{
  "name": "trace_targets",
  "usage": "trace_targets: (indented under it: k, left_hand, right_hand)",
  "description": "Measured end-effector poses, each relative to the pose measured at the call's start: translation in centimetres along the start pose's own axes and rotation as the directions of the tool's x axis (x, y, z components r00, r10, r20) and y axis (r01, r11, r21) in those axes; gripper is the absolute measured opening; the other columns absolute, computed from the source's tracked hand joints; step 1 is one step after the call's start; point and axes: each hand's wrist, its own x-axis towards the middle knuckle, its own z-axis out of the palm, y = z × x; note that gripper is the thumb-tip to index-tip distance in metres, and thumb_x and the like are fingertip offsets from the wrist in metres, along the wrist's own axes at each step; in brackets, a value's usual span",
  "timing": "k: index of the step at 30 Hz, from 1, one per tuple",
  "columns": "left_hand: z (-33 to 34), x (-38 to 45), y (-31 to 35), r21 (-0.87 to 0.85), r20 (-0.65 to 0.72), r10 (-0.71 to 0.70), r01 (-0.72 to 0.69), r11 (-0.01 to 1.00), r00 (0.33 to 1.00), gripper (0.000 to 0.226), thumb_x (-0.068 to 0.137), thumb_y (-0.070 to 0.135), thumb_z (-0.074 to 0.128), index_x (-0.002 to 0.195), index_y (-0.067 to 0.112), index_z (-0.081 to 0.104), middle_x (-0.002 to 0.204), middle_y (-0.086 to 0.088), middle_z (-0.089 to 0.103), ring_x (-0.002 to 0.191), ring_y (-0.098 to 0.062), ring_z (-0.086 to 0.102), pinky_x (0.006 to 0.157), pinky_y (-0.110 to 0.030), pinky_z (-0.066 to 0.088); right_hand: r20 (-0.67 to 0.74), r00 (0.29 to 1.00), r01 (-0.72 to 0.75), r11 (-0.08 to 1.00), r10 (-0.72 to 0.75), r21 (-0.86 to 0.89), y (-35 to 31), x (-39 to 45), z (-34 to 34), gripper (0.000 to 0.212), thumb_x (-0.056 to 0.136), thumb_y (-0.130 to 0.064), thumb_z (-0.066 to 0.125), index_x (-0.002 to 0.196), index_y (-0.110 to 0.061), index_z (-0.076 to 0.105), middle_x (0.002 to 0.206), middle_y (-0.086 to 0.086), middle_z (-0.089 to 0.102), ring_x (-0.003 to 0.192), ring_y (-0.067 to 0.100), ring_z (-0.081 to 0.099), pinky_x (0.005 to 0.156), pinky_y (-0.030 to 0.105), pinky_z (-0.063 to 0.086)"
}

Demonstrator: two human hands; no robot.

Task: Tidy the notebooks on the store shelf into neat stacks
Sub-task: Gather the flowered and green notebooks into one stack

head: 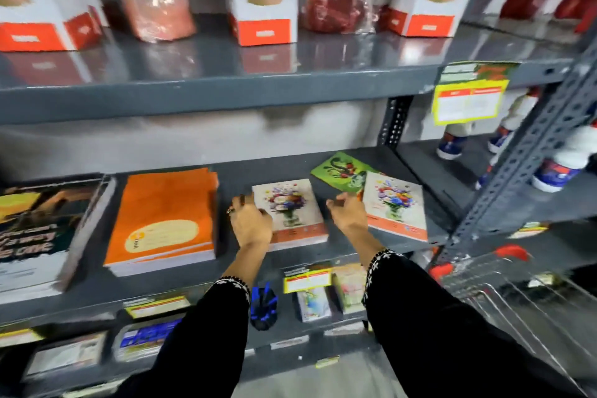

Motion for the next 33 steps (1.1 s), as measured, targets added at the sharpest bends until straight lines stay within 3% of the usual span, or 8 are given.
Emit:
trace_targets:
  k: [4, 10, 17, 23, 26, 29, 31, 33]
  left_hand:
    - [6.0, -2.5, 6.4, -0.053, 0.115, 0.064, -0.058, 0.997, 0.991, 0.046, 0.082, -0.002, 0.052, 0.128, 0.003, 0.053, 0.137, -0.021, 0.045, 0.118, -0.042, 0.052, 0.101, -0.043, 0.043]
    - [12.5, -4.2, 12.7, -0.063, 0.301, 0.124, -0.110, 0.992, 0.946, 0.039, 0.090, 0.007, 0.051, 0.128, 0.002, 0.054, 0.131, -0.023, 0.056, 0.120, -0.037, 0.053, 0.100, -0.041, 0.047]
    - [15.1, -5.1, 14.5, 0.033, 0.458, 0.019, -0.038, 0.999, 0.889, 0.031, 0.093, 0.009, 0.044, 0.119, -0.002, 0.057, 0.125, -0.026, 0.060, 0.116, -0.039, 0.056, 0.094, -0.042, 0.047]
    - [15.0, -5.2, 14.7, 0.024, 0.391, -0.028, 0.021, 0.999, 0.920, 0.028, 0.093, 0.011, 0.044, 0.108, -0.004, 0.062, 0.118, -0.025, 0.065, 0.111, -0.039, 0.059, 0.092, -0.041, 0.048]
    - [14.1, -4.8, 14.6, -0.027, 0.335, -0.068, 0.081, 0.996, 0.940, 0.026, 0.092, 0.013, 0.050, 0.103, -0.003, 0.066, 0.112, -0.023, 0.069, 0.106, -0.037, 0.063, 0.090, -0.039, 0.050]
    - [12.7, -4.0, 14.1, -0.095, 0.270, -0.108, 0.138, 0.986, 0.957, 0.023, 0.088, 0.004, 0.049, 0.096, -0.004, 0.069, 0.106, -0.025, 0.070, 0.102, -0.038, 0.064, 0.085, -0.039, 0.051]
    - [11.7, -3.3, 13.4, -0.156, 0.232, -0.158, 0.197, 0.968, 0.960, 0.026, 0.087, 0.000, 0.046, 0.072, 0.000, 0.067, 0.087, -0.025, 0.068, 0.088, -0.036, 0.063, 0.082, -0.041, 0.052]
    - [10.1, -2.7, 12.4, -0.219, 0.180, -0.226, 0.263, 0.939, 0.957, 0.037, 0.088, -0.001, 0.045, 0.055, 0.011, 0.057, 0.067, -0.013, 0.061, 0.080, -0.029, 0.057, 0.082, -0.042, 0.052]
  right_hand:
    - [-0.063, 0.994, -0.094, 0.993, 0.089, -0.066, 3.8, 2.9, -6.8, 0.041, 0.090, -0.025, 0.060, 0.120, 0.003, 0.058, 0.125, 0.023, 0.062, 0.118, 0.036, 0.058, 0.096, 0.037, 0.047]
    - [-0.058, 0.925, -0.379, 0.907, 0.375, -0.182, 8.0, 6.2, -12.3, 0.062, 0.082, -0.029, 0.062, 0.135, -0.003, 0.043, 0.144, 0.018, 0.044, 0.135, 0.032, 0.042, 0.110, 0.037, 0.040]
    - [0.090, 0.924, -0.357, 0.923, 0.371, -0.143, 9.1, 7.5, -13.4, 0.059, 0.082, -0.036, 0.067, 0.128, 0.000, 0.055, 0.134, 0.015, 0.059, 0.125, 0.029, 0.055, 0.104, 0.034, 0.046]
    - [0.145, 0.888, -0.441, 0.897, 0.437, -0.004, 9.6, 8.2, -13.5, 0.041, 0.084, -0.018, 0.067, 0.119, 0.003, 0.061, 0.127, 0.013, 0.065, 0.116, 0.025, 0.062, 0.097, 0.032, 0.049]
    - [0.181, 0.863, -0.492, 0.866, 0.471, 0.091, 9.1, 8.0, -13.9, 0.019, 0.085, -0.006, 0.065, 0.100, 0.004, 0.058, 0.123, 0.017, 0.064, 0.103, 0.027, 0.062, 0.085, 0.031, 0.048]
    - [0.220, 0.880, -0.462, 0.864, 0.420, 0.201, 7.7, 7.9, -13.2, 0.037, 0.081, -0.002, 0.065, 0.114, 0.004, 0.051, 0.093, 0.018, 0.064, 0.085, 0.024, 0.057, 0.077, 0.031, 0.048]
    - [0.227, 0.900, -0.425, 0.865, 0.372, 0.267, 6.4, 7.5, -12.3, 0.048, 0.077, -0.001, 0.067, 0.120, 0.004, 0.046, 0.089, 0.014, 0.059, 0.085, 0.027, 0.061, 0.080, 0.034, 0.052]
    - [0.262, 0.911, -0.394, 0.859, 0.319, 0.326, 5.1, 7.3, -10.9, 0.038, 0.076, 0.002, 0.067, 0.109, 0.003, 0.049, 0.089, 0.014, 0.060, 0.085, 0.028, 0.063, 0.087, 0.041, 0.056]
